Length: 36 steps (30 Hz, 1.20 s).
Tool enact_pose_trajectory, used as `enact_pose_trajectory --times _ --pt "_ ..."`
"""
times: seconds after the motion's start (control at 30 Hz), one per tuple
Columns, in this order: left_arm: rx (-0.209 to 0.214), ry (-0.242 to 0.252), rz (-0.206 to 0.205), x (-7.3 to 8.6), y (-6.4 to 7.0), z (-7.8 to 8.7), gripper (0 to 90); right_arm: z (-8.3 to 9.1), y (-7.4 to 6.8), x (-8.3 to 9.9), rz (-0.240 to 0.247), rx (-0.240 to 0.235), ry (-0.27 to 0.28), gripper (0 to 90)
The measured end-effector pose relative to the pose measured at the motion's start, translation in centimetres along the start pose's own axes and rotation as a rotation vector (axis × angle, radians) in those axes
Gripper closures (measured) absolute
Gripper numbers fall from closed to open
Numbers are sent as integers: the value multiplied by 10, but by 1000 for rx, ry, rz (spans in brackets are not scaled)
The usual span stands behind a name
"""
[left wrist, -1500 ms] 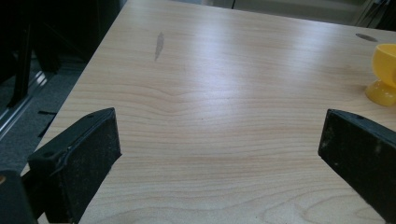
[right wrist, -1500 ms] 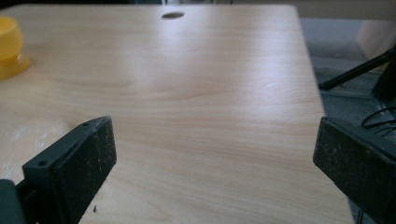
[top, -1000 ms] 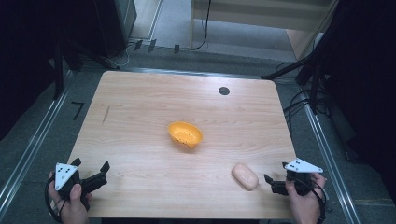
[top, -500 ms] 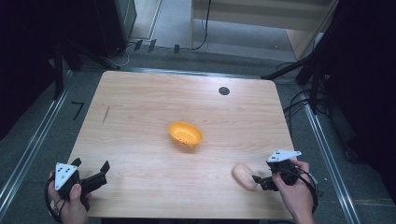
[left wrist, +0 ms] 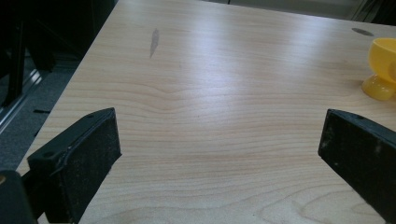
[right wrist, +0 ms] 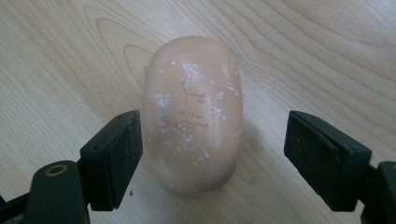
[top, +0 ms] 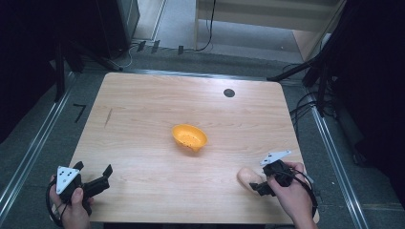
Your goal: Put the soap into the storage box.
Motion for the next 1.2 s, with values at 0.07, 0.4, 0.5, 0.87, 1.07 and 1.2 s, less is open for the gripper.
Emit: enact_pose_trajectory --times 0.07,0.4,0.5,0.87,1.07,1.2 --pt "0 0 0 0 0 0 0 -3 -3 -3 4 -2 -24 208" --pt "3 -1 3 0 0 0 0 -14 -10 -8 10 -14 -72 264" --pt "5 -2 2 0 -1 0 0 -18 -9 -8 -2 7 -101 272" --pt "6 -3 6 0 -1 0 0 -26 -8 -5 -8 -5 -149 303" --pt "7 -4 7 0 -1 0 0 -28 -9 -5 -5 -8 -158 328" --pt "6 -4 7 0 -1 0 0 -29 -10 -5 15 0 -173 331"
Point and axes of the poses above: each handheld gripper's, and its own axes: z roughly backward along the jaws, x roughly out of its underside, y roughly to its right, the point moved 5 cm from there along -z, roughly forward along the jaws, and after that the axes turned 12 degrees about y, right-handed, at the moved point
